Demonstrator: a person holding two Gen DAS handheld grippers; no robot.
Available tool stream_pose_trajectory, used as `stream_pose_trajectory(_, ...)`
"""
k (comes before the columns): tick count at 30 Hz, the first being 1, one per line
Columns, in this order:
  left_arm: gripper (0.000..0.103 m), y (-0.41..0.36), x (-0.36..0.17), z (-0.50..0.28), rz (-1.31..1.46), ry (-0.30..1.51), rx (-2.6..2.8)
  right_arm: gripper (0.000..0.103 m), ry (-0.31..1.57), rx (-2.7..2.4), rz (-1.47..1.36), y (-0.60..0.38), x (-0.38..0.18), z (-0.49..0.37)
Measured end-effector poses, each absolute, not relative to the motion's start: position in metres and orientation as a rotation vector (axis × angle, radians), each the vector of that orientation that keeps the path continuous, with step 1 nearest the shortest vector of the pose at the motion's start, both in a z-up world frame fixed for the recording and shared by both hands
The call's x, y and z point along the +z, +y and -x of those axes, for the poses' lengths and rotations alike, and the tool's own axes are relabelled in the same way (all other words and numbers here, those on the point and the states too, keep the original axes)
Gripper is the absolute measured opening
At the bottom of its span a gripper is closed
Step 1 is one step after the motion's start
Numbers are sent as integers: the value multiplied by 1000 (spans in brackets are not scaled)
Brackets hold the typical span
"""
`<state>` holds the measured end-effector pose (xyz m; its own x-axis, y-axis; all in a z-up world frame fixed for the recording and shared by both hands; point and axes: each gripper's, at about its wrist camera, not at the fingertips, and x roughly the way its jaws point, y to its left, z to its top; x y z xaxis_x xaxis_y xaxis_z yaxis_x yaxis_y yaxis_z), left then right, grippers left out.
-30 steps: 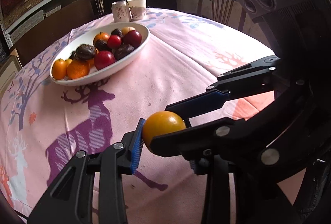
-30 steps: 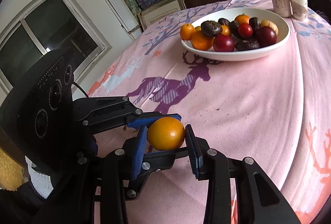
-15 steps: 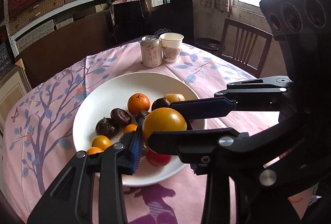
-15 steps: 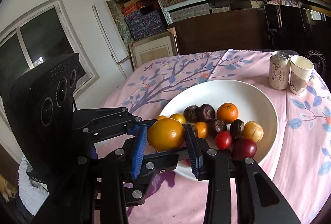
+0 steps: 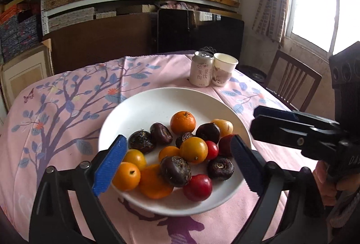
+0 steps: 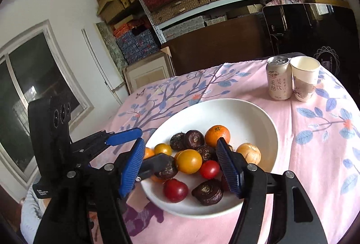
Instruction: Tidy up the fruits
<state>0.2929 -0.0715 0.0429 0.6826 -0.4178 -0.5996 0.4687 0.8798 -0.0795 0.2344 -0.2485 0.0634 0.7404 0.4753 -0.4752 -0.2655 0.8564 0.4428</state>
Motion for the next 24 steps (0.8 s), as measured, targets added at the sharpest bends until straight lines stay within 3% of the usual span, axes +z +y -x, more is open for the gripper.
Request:
stream_pose_trajectory(8, 98, -45, 29, -190, -69, 488, -249, 81, 570, 203, -268, -236, 21, -140)
stream_pose_trajectory(15, 98, -45, 12, -154, -137, 463, -102, 98, 544, 108, -214, -235, 14, -122)
stream_pose_trajectory(24, 98, -35, 15, -154, -82, 467, -91, 99, 570, 86, -183, -233, 13, -127)
